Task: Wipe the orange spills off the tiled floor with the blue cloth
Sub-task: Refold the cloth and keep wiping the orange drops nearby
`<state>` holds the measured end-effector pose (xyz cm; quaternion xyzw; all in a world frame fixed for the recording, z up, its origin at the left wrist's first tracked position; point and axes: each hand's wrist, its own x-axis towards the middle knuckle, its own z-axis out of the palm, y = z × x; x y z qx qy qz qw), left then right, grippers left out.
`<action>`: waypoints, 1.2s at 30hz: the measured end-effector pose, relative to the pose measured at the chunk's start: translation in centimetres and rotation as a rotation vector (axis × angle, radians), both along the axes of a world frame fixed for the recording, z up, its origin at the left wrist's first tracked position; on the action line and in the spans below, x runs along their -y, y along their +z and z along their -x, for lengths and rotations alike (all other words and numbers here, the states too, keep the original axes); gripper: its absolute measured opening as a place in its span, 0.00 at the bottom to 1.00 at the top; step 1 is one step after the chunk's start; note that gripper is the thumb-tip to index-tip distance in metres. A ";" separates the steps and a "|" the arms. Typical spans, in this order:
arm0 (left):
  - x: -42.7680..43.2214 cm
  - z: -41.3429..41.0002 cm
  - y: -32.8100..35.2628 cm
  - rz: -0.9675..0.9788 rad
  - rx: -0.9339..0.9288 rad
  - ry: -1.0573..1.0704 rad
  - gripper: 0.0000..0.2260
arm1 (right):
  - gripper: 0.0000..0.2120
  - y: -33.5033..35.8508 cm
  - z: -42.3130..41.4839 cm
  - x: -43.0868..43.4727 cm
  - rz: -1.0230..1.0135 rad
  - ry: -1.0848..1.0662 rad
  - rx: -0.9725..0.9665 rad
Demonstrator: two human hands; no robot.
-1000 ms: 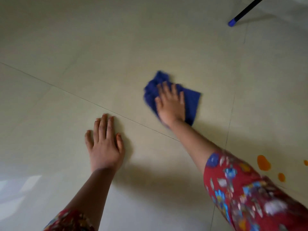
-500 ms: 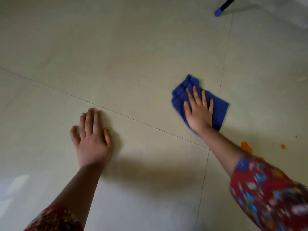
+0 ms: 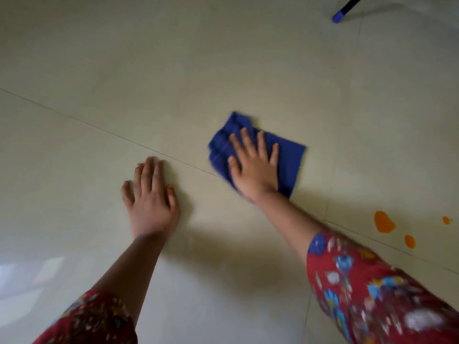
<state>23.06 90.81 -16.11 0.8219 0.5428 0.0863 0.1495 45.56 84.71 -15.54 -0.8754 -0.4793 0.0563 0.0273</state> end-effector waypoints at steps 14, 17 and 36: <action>0.2 0.1 -0.4 -0.038 0.113 0.067 0.28 | 0.25 0.7 1.3 -10.1 0.053 0.059 -0.090; 0.1 0.3 0.0 -0.017 0.133 0.250 0.29 | 0.25 0.7 7.8 -9.5 0.033 0.378 -0.052; 3.2 7.6 -0.1 0.032 0.005 0.152 0.26 | 0.26 0.7 12.2 3.9 0.029 0.756 -0.013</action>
